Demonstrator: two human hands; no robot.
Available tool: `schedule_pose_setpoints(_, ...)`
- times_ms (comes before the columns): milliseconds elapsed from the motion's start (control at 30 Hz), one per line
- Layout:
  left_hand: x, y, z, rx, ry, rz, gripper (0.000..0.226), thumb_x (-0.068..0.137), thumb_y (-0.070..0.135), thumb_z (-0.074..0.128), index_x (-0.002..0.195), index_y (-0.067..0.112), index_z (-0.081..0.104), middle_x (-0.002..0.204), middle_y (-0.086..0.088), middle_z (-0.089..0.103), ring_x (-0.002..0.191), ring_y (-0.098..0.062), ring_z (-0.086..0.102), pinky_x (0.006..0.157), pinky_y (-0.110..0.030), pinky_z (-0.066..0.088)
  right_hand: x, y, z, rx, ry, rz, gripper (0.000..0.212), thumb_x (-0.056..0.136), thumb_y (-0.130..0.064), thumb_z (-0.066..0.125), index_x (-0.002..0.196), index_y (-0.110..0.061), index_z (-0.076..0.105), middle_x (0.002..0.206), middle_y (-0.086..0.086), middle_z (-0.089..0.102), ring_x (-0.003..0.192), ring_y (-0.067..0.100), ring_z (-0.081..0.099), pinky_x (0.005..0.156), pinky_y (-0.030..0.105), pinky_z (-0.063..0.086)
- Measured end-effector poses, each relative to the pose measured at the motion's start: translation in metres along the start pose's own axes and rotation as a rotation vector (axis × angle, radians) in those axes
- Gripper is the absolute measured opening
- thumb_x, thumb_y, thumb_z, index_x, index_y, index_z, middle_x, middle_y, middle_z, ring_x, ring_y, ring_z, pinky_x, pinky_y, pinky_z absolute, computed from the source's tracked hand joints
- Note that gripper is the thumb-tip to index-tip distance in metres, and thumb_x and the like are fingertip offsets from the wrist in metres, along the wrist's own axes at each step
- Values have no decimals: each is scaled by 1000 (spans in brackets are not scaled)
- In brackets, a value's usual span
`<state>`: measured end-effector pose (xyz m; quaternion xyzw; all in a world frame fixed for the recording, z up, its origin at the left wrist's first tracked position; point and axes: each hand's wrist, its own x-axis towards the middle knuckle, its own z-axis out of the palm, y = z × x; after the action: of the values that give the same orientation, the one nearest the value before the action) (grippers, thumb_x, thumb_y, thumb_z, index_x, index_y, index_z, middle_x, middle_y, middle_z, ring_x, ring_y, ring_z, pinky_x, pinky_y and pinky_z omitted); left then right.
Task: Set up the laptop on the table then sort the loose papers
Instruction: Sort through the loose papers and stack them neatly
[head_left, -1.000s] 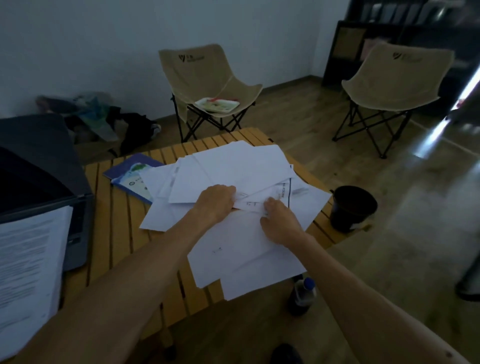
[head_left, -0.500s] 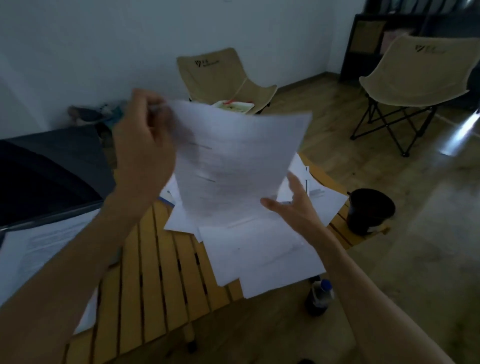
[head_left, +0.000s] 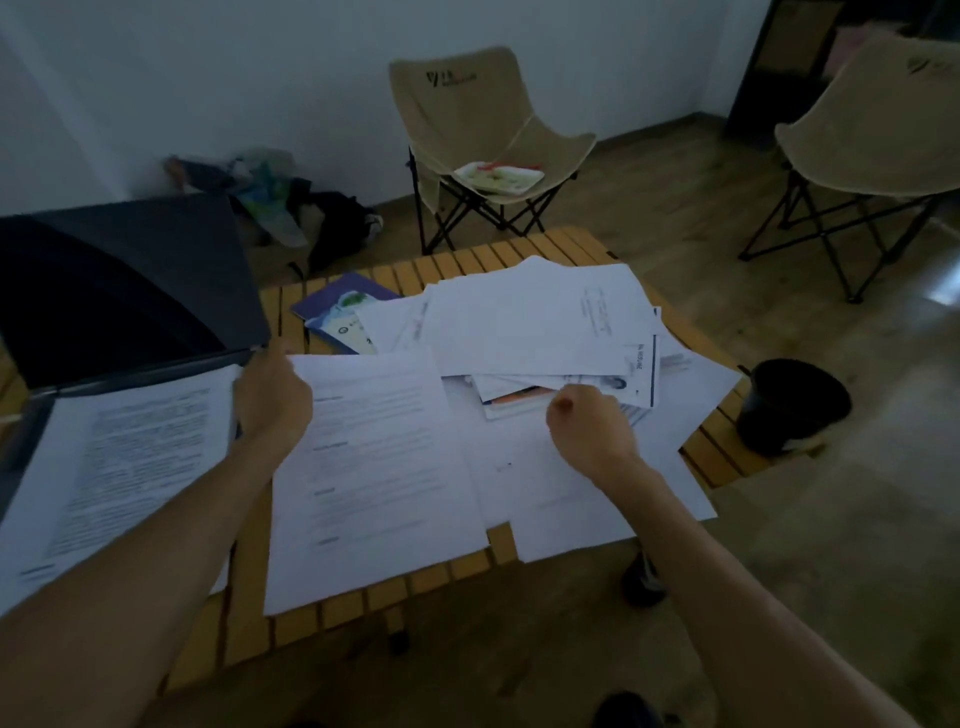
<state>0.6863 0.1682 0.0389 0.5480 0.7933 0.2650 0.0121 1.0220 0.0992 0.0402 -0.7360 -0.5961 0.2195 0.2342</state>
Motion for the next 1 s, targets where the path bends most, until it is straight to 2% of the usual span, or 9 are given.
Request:
schedule_pose_setpoints(100,7,20,13,156,80,-28,40,83,1,57,122,4,48,127,-23,51,113,-41,50,97,-48,40,16,8,4,-210,118,-84,42,99,-29,51,139,-15,51,152,11,42,142,29,34,117,43,26)
schedule_pose_setpoints(167,3,54,24,40,-27,178,44,84,8,60,127,6,52,131,-18,54,117,-35,52,96,-42,42,27,14,12,-290,16,-31,61,101,-40,44,155,-15,28,165,13,14,153,31,8,124,46,9)
schedule_pose_setpoints(267,-16,109,52,4,-337,614,68,86,26,64,147,10,38,156,-12,32,142,-28,30,118,-37,22,34,27,21,-333,-69,2,68,102,-46,39,158,-17,15,167,12,1,154,30,-1,125,46,7)
schedule_pose_setpoints(367,-22,142,70,248,-540,790,68,93,22,55,153,12,24,161,-10,18,146,-26,22,119,-35,19,31,39,18,-265,-27,-6,64,101,-45,43,156,-19,23,167,8,7,154,27,4,125,44,12)
schedule_pose_setpoints(533,-16,142,71,418,-495,959,46,99,16,48,144,13,40,149,-10,40,135,-27,39,108,-41,38,31,45,10,-38,97,106,50,98,-31,53,142,-9,43,162,16,18,150,32,13,122,47,22)
schedule_pose_setpoints(633,-10,132,61,333,-532,915,35,102,26,45,133,15,57,139,-7,55,128,-25,49,103,-31,37,34,45,4,85,165,121,38,96,-21,57,130,-6,48,149,15,36,139,32,33,115,44,35)
schedule_pose_setpoints(733,-3,139,53,347,-526,864,24,97,13,50,115,17,66,123,-6,64,115,-25,57,84,-27,40,28,41,-3,265,209,159,40,96,-11,57,133,-7,43,139,9,45,128,27,45,100,32,42)
schedule_pose_setpoints(867,-34,164,22,370,-178,1030,6,84,13,65,90,16,65,88,-6,67,81,-26,66,58,-29,35,26,37,-15,560,290,251,44,99,-12,55,140,-11,38,121,-4,53,108,14,55,80,26,45)
schedule_pose_setpoints(1000,-101,174,7,212,-46,1137,29,49,6,84,54,16,57,50,-3,54,44,-22,56,45,-23,28,32,31,-31,1203,289,397,34,100,-33,52,129,-17,55,110,1,71,100,20,68,75,32,59)
